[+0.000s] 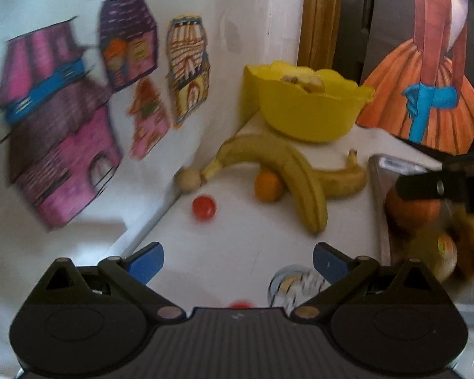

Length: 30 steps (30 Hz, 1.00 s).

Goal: Organize fruits
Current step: 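Reach both tools to the two bananas and close on them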

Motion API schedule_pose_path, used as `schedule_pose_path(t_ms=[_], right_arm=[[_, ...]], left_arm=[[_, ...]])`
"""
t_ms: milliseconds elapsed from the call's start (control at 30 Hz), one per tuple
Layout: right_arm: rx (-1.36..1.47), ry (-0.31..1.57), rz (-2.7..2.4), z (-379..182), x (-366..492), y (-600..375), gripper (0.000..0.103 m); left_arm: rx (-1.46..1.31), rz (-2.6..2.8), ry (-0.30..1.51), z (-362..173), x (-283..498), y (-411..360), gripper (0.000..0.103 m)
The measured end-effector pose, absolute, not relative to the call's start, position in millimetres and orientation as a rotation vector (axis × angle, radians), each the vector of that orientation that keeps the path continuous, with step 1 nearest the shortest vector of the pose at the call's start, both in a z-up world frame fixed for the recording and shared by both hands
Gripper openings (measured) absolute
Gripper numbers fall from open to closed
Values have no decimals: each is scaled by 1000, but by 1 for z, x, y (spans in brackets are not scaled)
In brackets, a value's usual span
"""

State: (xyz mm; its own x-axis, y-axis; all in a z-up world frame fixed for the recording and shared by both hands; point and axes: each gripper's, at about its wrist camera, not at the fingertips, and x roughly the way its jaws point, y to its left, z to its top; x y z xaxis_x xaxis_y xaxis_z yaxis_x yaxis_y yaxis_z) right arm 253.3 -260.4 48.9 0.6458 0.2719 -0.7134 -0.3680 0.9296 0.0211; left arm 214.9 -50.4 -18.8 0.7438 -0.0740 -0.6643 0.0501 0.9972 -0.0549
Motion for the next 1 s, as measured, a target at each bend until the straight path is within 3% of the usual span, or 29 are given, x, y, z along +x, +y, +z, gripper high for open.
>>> schedule_pose_path(t_ms=[700,867,1000], right_arm=[[-648,873,1005,6,365,-236,96],[-692,893,1022,-4,375,-227,91],[-676,922,1003,-7,378,-225,86]], left_arm=[[-356,-76,769,-13,333,-71,102],[-416,-39,822,-18,350,-69,95],[-415,21,889,-25,366,-72,84]])
